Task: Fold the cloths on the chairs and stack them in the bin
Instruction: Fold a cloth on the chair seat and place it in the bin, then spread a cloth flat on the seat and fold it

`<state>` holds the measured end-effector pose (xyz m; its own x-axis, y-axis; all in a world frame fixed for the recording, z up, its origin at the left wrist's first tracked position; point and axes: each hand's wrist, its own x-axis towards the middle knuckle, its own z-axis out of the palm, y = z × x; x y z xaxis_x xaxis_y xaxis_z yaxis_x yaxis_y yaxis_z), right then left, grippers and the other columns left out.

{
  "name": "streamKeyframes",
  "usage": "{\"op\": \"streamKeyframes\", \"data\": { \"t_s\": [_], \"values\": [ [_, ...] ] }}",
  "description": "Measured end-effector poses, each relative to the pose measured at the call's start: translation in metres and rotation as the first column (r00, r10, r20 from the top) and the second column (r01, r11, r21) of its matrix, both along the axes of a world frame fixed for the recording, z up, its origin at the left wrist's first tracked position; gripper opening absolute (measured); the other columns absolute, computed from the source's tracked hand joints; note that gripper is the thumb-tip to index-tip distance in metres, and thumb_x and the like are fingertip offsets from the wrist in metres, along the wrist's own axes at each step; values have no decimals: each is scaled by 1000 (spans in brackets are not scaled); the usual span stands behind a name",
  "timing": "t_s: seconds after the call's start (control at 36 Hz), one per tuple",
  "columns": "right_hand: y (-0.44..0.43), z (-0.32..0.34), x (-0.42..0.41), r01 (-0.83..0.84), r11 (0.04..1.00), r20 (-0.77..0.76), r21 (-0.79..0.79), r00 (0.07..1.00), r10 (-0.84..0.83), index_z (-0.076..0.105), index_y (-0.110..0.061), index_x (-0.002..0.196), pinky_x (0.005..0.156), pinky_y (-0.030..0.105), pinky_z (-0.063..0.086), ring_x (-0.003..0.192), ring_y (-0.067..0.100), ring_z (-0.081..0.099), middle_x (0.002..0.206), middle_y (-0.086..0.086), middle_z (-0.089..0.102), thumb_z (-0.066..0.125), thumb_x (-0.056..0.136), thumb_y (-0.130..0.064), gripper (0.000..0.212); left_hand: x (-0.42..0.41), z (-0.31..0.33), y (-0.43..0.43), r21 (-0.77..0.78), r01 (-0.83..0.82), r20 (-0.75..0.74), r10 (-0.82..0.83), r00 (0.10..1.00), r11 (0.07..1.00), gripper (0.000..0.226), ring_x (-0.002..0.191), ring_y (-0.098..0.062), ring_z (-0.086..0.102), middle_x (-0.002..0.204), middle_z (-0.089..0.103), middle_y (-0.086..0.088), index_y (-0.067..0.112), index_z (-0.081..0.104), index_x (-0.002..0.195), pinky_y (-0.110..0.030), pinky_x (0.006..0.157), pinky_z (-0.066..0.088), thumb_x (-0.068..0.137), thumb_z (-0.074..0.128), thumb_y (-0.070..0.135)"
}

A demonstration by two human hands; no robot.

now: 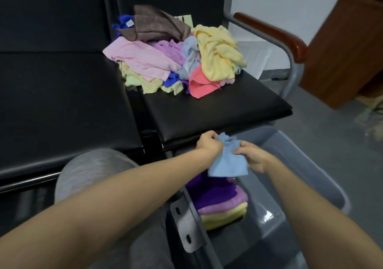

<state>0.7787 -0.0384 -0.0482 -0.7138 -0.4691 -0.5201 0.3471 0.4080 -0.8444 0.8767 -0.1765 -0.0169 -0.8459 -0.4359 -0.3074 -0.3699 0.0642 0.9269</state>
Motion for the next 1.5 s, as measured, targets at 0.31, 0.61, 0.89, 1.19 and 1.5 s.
{"op": "streamKeyframes", "data": {
  "t_s": [0.31, 0.61, 0.89, 1.19, 1.5],
  "values": [
    [-20, -34, 8, -98, 978, 43, 183, 995, 92, 59, -8, 80, 71, 35, 50, 71, 23, 61, 78, 10, 64, 55, 85, 11, 20, 16, -30, 7, -146, 221, 313, -166, 935, 964, 30, 111, -29, 59, 121, 60, -15, 1, 58, 116, -34, 88, 48, 97, 48, 22],
    [-9, -49, 11, -251, 798, 77, 547, 965, 251, 17, -17, 151, 113, 43, 23, 142, 28, 26, 156, 6, 23, 66, 88, -27, 81, 24, -18, -16, -86, 257, 533, -173, 828, 963, 36, 126, -29, 48, 137, 50, -13, 0, 49, 134, -29, 93, 41, 100, 36, 8],
    [-47, 20, 13, -452, 829, 61, 329, 886, 459, 59, -13, 85, 62, 19, 45, 64, 10, 54, 74, 1, 62, 45, 94, 0, 21, 12, 18, -1, 125, 309, 463, -331, 822, 943, 20, 94, -22, 52, 97, 53, -11, 0, 53, 92, -28, 90, 41, 99, 44, 17],
    [-79, 90, 11, -367, 923, -95, -117, 929, 357, 43, -12, 75, 36, 13, 15, 32, 0, 18, 38, -10, 24, 36, 101, -16, 27, 0, 95, -76, 174, 338, 192, -369, 910, 925, 28, 66, -13, 53, 75, 56, -4, 7, 54, 72, -22, 65, 43, 95, 42, 17],
    [-175, 125, -18, -168, 985, -410, -39, 902, 137, 60, -12, 105, 51, 22, 25, 51, 10, 33, 60, 0, 44, 45, 97, -6, 19, -28, 91, -164, -484, 31, -35, -55, 998, 874, 13, 76, -20, 51, 84, 55, -8, 12, 52, 77, -27, 65, 37, 91, 51, 13]
  ]
}}
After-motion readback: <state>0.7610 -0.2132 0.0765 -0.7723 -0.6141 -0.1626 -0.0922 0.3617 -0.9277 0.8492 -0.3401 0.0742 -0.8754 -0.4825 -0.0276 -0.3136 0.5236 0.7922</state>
